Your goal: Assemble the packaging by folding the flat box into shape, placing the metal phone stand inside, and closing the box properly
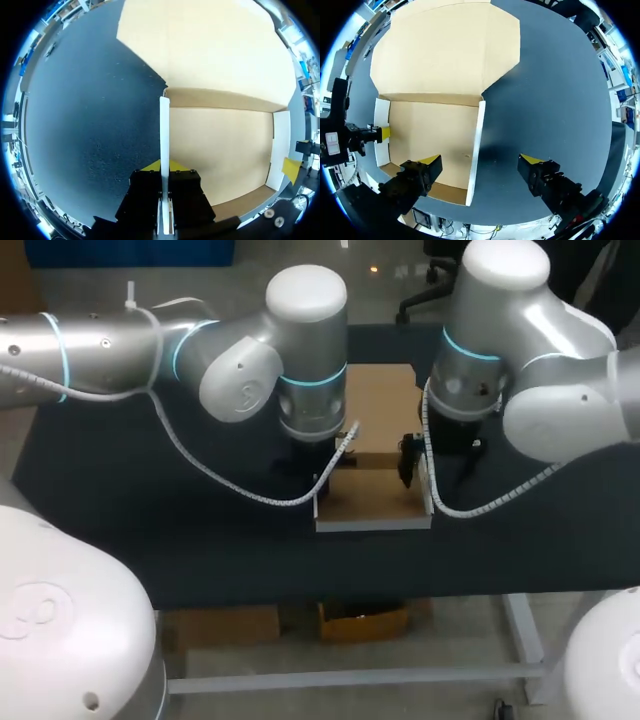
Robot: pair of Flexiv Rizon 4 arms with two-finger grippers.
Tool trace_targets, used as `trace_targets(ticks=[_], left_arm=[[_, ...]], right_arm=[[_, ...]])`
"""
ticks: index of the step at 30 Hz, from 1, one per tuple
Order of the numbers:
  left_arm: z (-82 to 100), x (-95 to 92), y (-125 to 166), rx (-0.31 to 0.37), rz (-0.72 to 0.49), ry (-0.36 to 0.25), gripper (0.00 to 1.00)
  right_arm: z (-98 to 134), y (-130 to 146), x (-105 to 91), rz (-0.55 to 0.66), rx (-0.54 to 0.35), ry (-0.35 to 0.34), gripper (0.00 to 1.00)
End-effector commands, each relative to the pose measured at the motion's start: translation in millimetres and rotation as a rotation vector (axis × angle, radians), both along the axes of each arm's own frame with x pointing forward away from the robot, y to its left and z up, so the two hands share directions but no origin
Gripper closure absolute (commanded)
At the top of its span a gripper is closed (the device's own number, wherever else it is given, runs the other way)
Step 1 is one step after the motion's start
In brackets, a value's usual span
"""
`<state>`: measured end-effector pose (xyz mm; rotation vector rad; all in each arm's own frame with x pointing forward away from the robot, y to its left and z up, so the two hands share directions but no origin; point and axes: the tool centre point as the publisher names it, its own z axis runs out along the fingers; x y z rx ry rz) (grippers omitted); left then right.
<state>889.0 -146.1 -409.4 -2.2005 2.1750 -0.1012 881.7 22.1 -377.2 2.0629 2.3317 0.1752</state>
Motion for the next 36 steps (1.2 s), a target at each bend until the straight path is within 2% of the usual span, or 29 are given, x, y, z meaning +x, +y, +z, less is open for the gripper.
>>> trace_targets(ticks=[1,7,10,29,31,33,36], left_arm=[[2.0,0.1,2.1,0.006,-0.001,-0.001,1.00],[2.3,1.7,5.2,0.007,-0.006,0.003,1.00],[0.9,2.8,6.5,0.007,-0.005,0.009,1.00],[0.0,2.5,11.3,0.001,0.004,0.028,1.00],[0.5,1.7,12.3,0.003,0.001,0.029,1.00],[1.4,1.4,14.4,0.002,-0.002,0.029,1.00],[1.9,1.9,17.4,-0.003,-0.004,0.031,1.00]], right_arm=[[22.5,-21.3,-26.8,0.050,0.080,-0.142,0.00],[40.7,-35.2,-40.8,0.171,0.146,-0.250,0.00],[46.4,-44.2,-47.9,0.258,0.232,-0.331,0.00],[47.2,-49.7,-50.0,0.236,0.215,-0.317,0.00],[53.3,-54.2,-52.0,0.313,0.277,-0.350,0.00],[59.3,-61.3,-55.4,0.352,0.268,-0.386,0.00],[68.2,-75.6,-62.7,0.432,0.306,-0.421,0.00]])
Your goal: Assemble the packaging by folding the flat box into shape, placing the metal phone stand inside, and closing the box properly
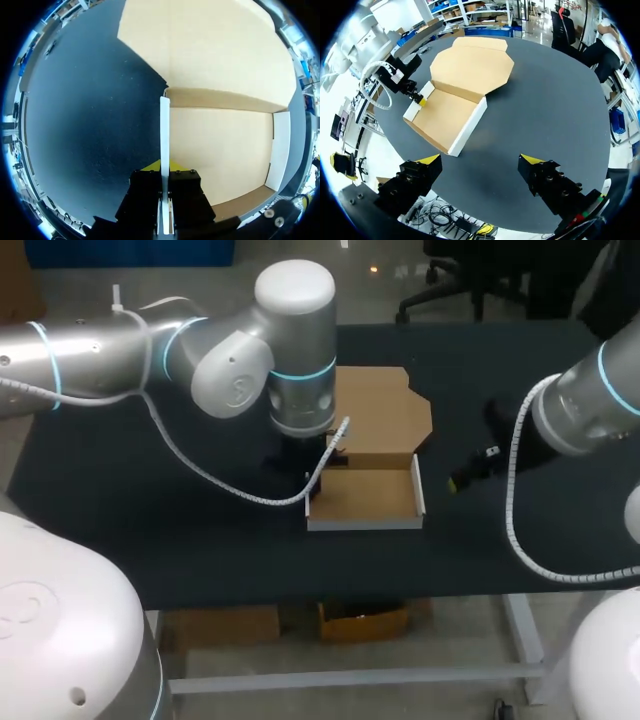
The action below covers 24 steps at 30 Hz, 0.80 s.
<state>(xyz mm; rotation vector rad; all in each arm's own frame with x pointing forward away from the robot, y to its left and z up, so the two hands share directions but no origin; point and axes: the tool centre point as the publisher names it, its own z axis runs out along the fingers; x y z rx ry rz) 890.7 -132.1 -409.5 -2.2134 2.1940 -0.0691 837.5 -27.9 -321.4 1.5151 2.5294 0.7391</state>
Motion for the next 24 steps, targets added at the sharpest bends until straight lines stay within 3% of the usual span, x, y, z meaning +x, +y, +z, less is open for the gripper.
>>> trace_targets(ticks=[1,12,24], left_arm=[[2.2,0.3,4.2,-0.004,-0.002,0.002,1.00],[2.5,0.5,7.6,0.000,-0.002,0.003,1.00],[2.3,-0.2,11.0,0.014,0.010,0.002,1.00]], right_arm=[[14.9,-29.2,-21.6,0.116,0.112,-0.096,0.00],[34.5,-70.6,-45.5,0.329,0.232,-0.181,0.00],[36.1,-81.9,-54.8,0.468,0.271,-0.218,0.00]])
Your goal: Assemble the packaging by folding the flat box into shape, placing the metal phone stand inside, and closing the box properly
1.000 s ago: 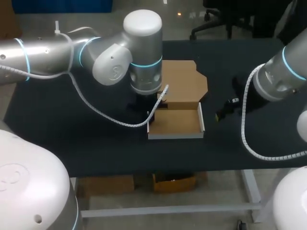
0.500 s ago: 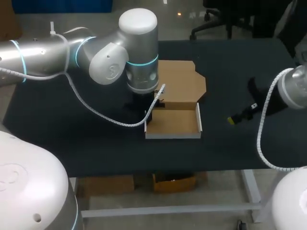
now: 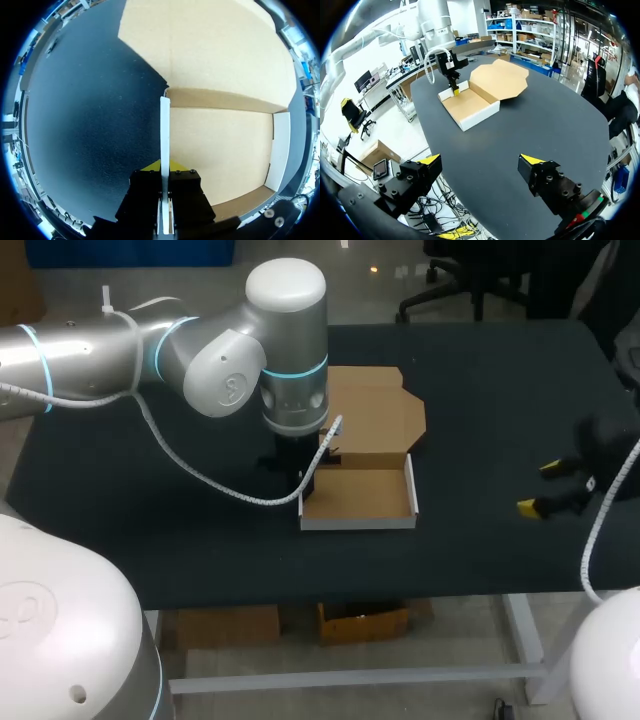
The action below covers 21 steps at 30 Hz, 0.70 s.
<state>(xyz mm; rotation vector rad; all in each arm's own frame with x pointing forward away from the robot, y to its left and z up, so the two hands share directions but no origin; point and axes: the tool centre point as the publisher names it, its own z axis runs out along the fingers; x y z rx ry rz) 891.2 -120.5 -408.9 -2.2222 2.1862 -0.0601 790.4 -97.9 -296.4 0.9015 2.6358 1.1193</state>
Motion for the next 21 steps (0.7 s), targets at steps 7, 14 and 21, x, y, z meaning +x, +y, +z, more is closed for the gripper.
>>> trace_targets(ticks=[7,14,21], left_arm=[[2.1,-0.8,0.3,0.023,0.003,-0.005,1.00],[0.5,-0.5,2.2,0.033,0.007,0.001,1.00],[0.1,-0.9,2.4,0.036,0.007,0.003,1.00]], right_arm=[[17.2,-14.1,-14.6,0.181,0.071,0.066,0.00],[24.3,-17.0,-25.0,0.260,0.061,0.056,0.00],[29.5,-15.3,-36.6,0.296,-0.045,-0.005,0.00]])
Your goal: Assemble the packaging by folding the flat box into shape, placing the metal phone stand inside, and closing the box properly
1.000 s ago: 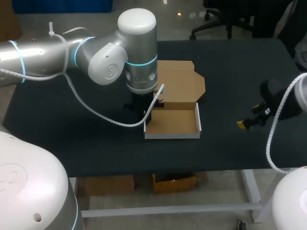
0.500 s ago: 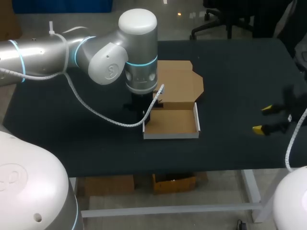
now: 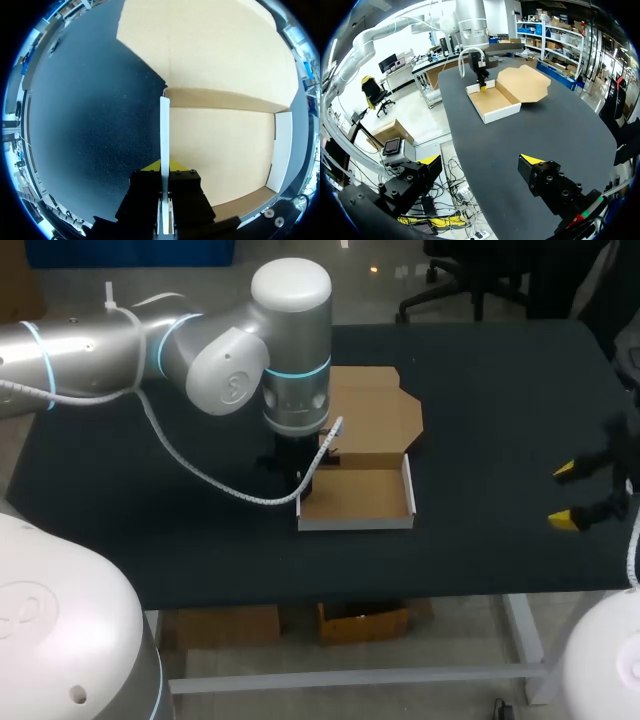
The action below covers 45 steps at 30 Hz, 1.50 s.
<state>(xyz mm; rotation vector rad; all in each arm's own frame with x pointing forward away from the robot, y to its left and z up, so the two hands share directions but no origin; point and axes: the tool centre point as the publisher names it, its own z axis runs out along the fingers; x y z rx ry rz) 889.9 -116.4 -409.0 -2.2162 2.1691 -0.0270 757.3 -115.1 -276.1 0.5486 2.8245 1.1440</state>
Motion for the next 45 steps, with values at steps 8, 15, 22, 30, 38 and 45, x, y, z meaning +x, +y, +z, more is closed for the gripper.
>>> trace_targets(ticks=[8,15,22,30,38,45], left_arm=[[-0.3,1.0,1.6,0.027,0.002,0.010,1.00],[0.9,1.4,2.4,0.085,0.002,0.011,1.00],[2.4,2.1,2.9,0.158,0.012,0.004,1.00],[-1.6,2.5,4.4,0.226,0.031,0.004,1.00],[-0.7,2.5,8.2,0.182,0.038,0.003,1.00],[-0.7,0.6,11.1,0.078,0.038,-0.006,1.00]], right_arm=[[12.5,4.5,-9.8,0.044,-0.098,-0.044,0.00],[12.9,4.3,-11.7,0.042,-0.115,-0.055,0.00],[10.9,3.8,-11.9,0.032,-0.117,-0.050,0.00],[10.0,4.6,-11.0,0.031,-0.119,-0.045,0.00],[9.4,5.8,-10.4,0.027,-0.123,-0.040,0.00],[9.1,6.2,-10.1,0.022,-0.126,-0.036,0.00]])
